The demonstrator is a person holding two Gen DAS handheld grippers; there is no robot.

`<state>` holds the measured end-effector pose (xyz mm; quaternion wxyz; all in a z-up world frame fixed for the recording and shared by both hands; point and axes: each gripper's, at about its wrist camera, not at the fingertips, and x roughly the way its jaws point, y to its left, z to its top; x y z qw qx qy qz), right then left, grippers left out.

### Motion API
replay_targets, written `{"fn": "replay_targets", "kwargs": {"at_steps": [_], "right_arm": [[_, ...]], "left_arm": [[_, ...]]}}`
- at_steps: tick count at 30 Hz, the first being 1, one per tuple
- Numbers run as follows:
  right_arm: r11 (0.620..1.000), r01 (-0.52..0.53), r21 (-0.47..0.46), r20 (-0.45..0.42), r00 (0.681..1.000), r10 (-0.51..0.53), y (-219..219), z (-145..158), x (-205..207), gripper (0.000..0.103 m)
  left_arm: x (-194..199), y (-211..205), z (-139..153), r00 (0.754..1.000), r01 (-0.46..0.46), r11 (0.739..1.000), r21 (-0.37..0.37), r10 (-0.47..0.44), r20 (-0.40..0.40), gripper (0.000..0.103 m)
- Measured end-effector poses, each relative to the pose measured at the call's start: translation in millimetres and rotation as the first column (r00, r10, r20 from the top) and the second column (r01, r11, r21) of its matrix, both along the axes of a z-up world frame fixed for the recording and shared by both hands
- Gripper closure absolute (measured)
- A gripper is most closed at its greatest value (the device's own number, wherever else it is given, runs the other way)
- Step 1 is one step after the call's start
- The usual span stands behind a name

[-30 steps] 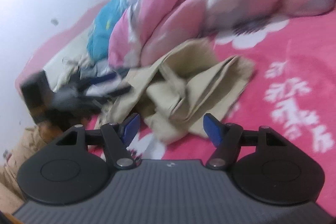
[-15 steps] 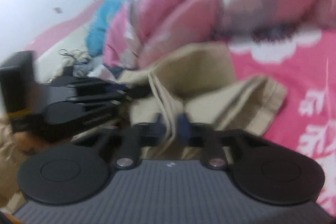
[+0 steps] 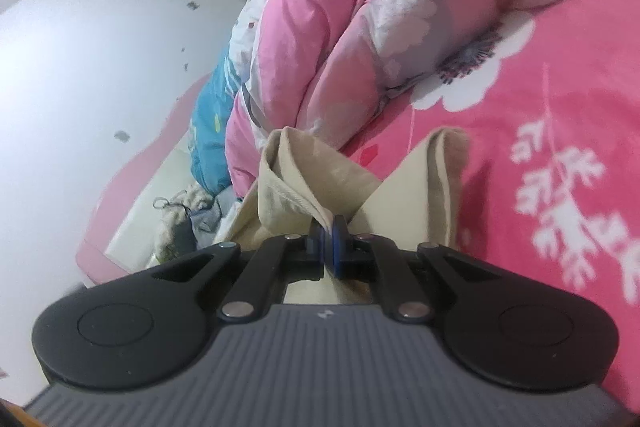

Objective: Fold clothes

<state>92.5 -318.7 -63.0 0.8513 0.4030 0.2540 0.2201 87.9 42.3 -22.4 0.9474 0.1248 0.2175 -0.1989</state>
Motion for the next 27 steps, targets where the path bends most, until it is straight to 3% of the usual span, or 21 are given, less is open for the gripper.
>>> {"fn": "replay_targets", "kwargs": {"at_steps": [5,11,15,17,18,19,21,24,27], "right_arm": [[0.997,0.078,0.028,-0.1,0.992,-0.075,-15.2,-17.4,-15.8,0.101],[0.979,0.198,0.049,-0.288,0.941,-0.176,-37.0,-49.9,-9.5,0.101],[0.989,0.15,-0.003,-0.186,0.971,-0.148,-30.0,-14.7,-13.0,0.1],[0.994,0.103,-0.036,-0.173,0.979,-0.108,-27.5,-3.9,-13.1,0.097],[0.995,0.087,-0.057,-0.182,0.979,-0.096,-27.4,-2.0,-13.8,0.096],[0.993,0.091,-0.081,-0.205,0.973,-0.106,-29.9,-3.9,-16.4,0.095],[0.987,0.098,-0.129,-0.248,0.96,-0.128,-34.8,-7.8,-21.8,0.082],[0.983,0.134,-0.129,-0.263,0.951,-0.164,-50.6,-13.0,-37.2,0.076],[0.981,0.147,-0.126,-0.207,0.963,-0.17,-58.4,-6.5,-40.6,0.069]], "left_arm": [[-12.2,37.7,-29.9,0.991,-0.104,0.991,-0.09,0.095,-0.096,0.099],[-11.8,65.3,-52.3,0.982,-0.153,0.969,-0.196,0.128,-0.138,0.098],[-14.9,69.8,-47.4,0.988,-0.134,0.968,-0.211,0.114,-0.106,0.097],[-15.1,75.3,-49.8,0.985,-0.142,0.962,-0.233,0.114,-0.132,0.089],[-17.3,79.4,-50.5,0.983,-0.154,0.957,-0.247,0.122,-0.138,0.081],[-21.6,84.6,-50.1,0.981,-0.17,0.95,-0.263,0.137,-0.139,0.066],[-30.4,95.0,-48.3,0.977,-0.197,0.934,-0.297,0.162,-0.138,0.051],[-41.3,105.1,-38.1,0.977,-0.206,0.92,-0.335,0.175,-0.118,0.047],[-40.4,94.1,-25.0,0.983,-0.179,0.927,-0.331,0.157,-0.091,0.042]]}}
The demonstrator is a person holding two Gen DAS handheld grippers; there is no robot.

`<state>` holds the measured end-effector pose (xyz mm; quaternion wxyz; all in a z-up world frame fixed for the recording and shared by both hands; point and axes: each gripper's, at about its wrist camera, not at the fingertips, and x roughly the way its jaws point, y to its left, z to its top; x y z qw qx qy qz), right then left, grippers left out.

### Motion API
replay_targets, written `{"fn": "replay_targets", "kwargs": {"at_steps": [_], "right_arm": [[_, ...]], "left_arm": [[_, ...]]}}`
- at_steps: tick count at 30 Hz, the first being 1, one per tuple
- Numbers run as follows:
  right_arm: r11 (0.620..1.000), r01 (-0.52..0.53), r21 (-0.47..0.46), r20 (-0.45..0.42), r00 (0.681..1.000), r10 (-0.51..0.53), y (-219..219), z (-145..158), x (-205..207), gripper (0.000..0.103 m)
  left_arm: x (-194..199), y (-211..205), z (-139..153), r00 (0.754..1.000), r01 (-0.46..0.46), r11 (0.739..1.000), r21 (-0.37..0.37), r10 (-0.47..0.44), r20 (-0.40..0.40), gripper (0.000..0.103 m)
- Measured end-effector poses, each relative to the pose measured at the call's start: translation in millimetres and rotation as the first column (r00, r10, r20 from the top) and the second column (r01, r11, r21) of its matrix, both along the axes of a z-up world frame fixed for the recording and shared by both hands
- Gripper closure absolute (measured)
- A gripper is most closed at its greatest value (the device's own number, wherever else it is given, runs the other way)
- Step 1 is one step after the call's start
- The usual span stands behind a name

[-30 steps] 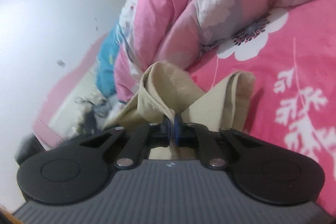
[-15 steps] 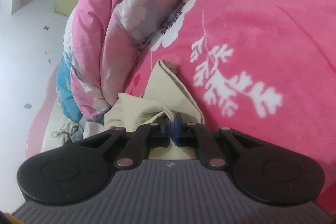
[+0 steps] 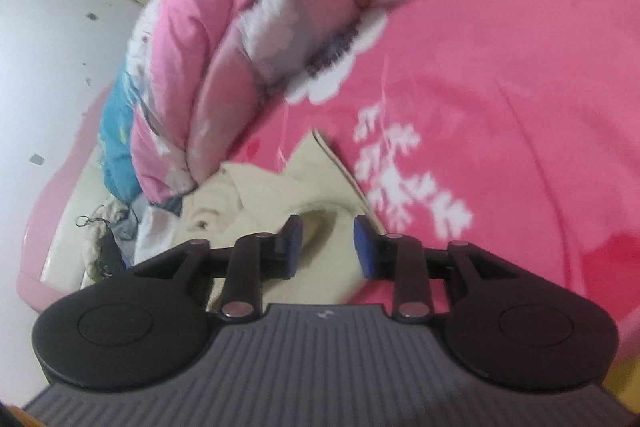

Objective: Fold clothes

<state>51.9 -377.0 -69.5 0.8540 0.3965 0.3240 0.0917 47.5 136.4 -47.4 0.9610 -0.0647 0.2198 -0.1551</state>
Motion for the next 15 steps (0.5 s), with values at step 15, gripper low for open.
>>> {"fn": "replay_targets", "kwargs": {"at_steps": [15], "right_arm": [[0.831,-0.395,-0.392,-0.044,0.91,0.411,116.2,12.9,123.8,0.038]], "left_arm": [[35.7,-195.4,-33.8,0.936,0.344,0.892,0.295,-0.351,-0.029,0.031]]}}
